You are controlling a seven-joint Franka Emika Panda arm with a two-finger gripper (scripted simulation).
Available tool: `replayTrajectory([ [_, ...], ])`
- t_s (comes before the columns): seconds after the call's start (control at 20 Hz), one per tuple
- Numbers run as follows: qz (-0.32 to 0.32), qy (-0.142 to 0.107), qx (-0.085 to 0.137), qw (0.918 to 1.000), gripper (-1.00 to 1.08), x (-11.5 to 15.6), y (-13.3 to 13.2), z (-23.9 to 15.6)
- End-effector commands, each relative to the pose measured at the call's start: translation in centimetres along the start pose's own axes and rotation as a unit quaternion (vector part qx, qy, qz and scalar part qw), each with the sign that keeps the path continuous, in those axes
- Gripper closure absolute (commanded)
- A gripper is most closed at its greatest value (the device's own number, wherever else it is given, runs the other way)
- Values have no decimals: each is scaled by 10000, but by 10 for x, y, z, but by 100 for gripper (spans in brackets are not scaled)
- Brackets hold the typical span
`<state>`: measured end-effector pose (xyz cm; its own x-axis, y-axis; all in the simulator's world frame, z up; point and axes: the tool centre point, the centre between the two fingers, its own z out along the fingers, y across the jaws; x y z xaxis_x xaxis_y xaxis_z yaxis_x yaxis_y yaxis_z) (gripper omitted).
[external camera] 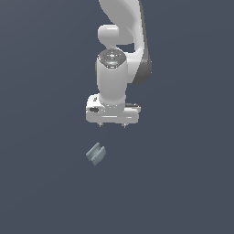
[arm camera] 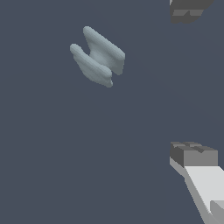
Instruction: Pick up the object and move it to a goal position.
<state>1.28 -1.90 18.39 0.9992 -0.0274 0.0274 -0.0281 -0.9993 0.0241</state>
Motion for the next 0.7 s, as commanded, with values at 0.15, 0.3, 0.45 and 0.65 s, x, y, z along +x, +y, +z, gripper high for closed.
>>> replayTrajectory([
  [0.15,25,31,5,10000,-92,1,-2,-3],
  [0.3,85,118,20,9999,-92,4,-6,-12],
  [0.45,101,177,29,9998,-92,5,-10,-19],
  [0.65,100,175,29,9998,-92,5,-9,-19],
])
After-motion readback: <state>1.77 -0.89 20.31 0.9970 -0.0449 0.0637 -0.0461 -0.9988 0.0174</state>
